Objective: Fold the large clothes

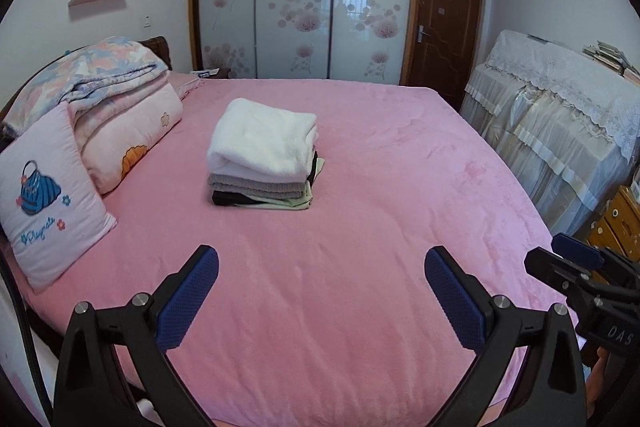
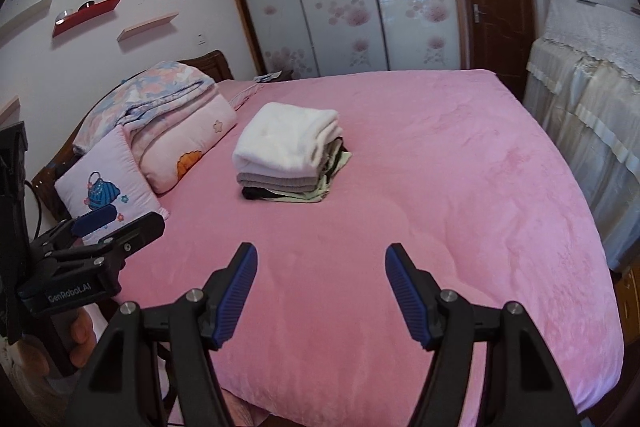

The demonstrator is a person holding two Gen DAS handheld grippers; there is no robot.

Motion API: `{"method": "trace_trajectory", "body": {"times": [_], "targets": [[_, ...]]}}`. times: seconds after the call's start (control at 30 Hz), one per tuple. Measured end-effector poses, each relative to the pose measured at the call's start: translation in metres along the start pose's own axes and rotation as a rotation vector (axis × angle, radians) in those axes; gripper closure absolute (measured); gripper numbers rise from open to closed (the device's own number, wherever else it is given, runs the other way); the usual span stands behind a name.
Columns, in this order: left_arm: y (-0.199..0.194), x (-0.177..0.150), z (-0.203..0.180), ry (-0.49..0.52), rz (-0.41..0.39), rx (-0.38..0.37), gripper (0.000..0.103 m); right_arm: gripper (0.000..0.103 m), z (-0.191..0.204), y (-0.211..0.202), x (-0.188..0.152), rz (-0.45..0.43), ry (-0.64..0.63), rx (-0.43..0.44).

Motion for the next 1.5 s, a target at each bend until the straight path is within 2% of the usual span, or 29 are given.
{"method": "trace_trajectory", "body": {"times": [0.13,0.27,0.4,0.7,1.5], "targets": [[0.006,-0.027,-0.014,-0.006,0.027,0.015,0.001,0.036,-0.006,0.000,-0.025,-0.028,-0.003,-0.071],[0.015,-0.039,-0.024,0.006,0.027,0.049,0.001,0.036,-0.010,0.010,-0.041,-0.011,0.022,-0.076],[0.024,-0.045,-0.034,0.025,0.045,0.053,0.001,0.036,-0.013,0.016,-0.050,-0.004,0.024,-0.095],[0.040,-0.059,-0.041,0.023,0.105,0.027,0.001,0.036,-0.017,0.021,-0.055,0.001,0.031,-0.103],[0.049,-0.070,-0.039,0.000,0.134,0.042,0.001,0.035,-0.019,0.027,-0.061,0.005,0.029,-0.121]]}}
Point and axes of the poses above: each gripper's, at about its wrist camera, not at the fingertips, and y roughly the way its jaws point, z to its left, x to its top, the point moved 6 cm from there along y, roughly the way its jaws point, and after that the axes turned 12 degrees about z, right-handed, at the moved point
